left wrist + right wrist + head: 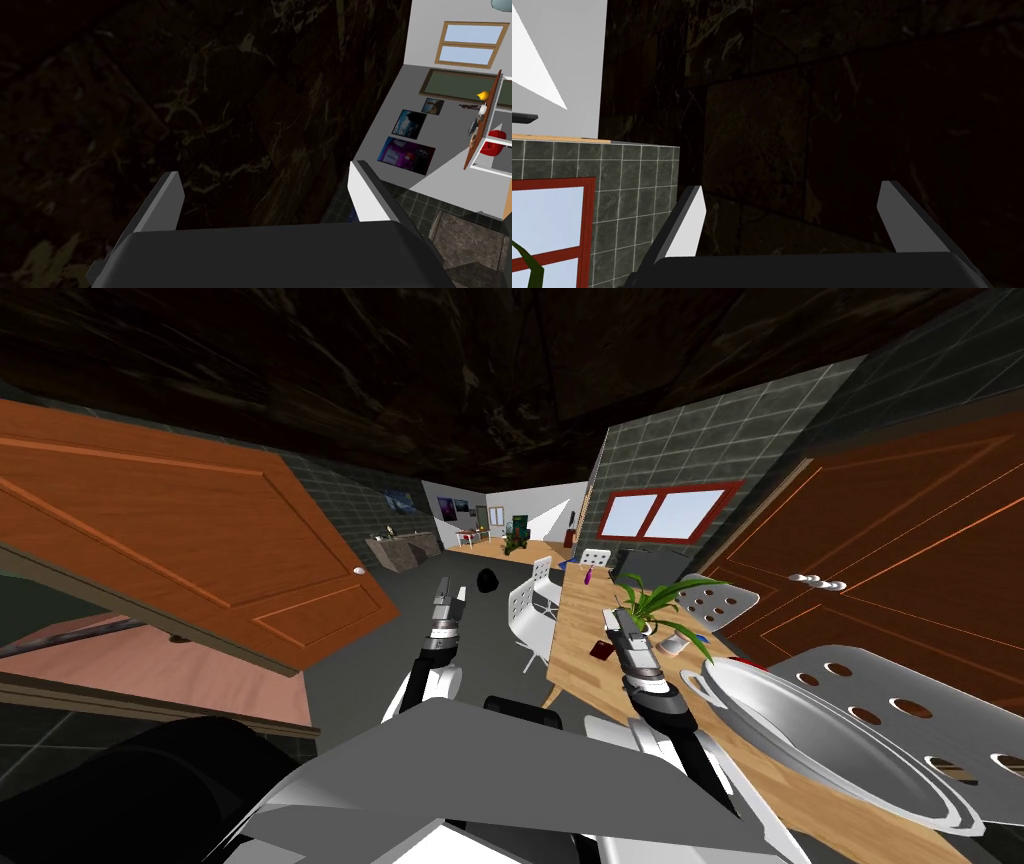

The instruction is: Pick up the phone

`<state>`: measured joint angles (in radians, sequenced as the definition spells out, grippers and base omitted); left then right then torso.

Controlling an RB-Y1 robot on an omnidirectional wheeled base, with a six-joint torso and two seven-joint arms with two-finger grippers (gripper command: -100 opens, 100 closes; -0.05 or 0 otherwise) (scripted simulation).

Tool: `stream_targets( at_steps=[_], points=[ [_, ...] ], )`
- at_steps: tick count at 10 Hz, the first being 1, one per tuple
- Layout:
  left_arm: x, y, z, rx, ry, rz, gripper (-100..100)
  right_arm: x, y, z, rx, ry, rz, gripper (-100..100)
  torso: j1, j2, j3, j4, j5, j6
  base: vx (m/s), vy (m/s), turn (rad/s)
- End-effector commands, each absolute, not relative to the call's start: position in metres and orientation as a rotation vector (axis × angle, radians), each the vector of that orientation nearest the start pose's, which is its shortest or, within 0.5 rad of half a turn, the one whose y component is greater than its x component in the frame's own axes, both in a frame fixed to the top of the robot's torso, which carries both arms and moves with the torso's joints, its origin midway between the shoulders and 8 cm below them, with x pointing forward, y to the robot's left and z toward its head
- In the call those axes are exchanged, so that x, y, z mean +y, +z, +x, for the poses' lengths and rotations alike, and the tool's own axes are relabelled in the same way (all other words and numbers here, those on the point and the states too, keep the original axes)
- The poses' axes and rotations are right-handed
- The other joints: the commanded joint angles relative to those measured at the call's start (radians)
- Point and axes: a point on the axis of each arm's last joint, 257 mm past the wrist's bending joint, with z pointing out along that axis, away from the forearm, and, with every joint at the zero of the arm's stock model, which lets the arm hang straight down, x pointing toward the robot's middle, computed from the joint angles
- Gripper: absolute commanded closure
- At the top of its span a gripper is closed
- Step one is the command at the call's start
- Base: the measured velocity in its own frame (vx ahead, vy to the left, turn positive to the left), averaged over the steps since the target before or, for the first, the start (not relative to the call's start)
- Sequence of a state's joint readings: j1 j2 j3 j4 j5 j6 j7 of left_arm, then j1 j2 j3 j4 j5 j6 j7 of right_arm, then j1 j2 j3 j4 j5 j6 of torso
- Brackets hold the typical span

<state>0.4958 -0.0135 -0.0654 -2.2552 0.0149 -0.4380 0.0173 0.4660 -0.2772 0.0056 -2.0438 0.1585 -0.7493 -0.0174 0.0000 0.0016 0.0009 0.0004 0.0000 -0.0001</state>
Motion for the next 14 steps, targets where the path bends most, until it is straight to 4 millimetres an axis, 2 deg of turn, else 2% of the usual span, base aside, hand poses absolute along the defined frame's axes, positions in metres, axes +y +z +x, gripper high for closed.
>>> stream_targets(
  at_steps=[1,4,6,13,14],
  points=[
    [0.262,0.002,0.362,0.646,-1.376,-0.759,0,-0.239,-0.053,0.353,0.958,1.244,0.299,-100,0.000,0.000,0.000,0.000,0.000,0.000,-0.016,0.005,0.054],
    [0.262,0.002,0.362,0.647,-1.376,-0.759,0,-0.238,-0.087,0.355,1.084,1.167,0.179,-100,0.000,0.000,0.000,0.000,0.000,0.000,-0.040,0.013,0.130],
    [0.262,0.002,0.362,0.647,-1.376,-0.759,0,-0.245,-0.104,0.359,1.115,1.154,0.211,-100,0.000,0.000,0.000,0.000,0.000,0.000,-0.011,0.004,0.038],
    [0.262,0.002,0.362,0.647,-1.376,-0.759,0,-0.245,-0.104,0.359,1.115,1.154,0.211,-100,0.000,-0.002,-0.001,0.000,0.000,0.000,0.001,0.000,-0.005],
    [0.262,0.002,0.362,0.647,-1.376,-0.759,0,-0.237,-0.121,0.356,1.186,1.147,0.201,-100,0.000,-0.002,-0.001,0.000,0.000,0.000,-0.042,0.013,0.138]
  ],
)
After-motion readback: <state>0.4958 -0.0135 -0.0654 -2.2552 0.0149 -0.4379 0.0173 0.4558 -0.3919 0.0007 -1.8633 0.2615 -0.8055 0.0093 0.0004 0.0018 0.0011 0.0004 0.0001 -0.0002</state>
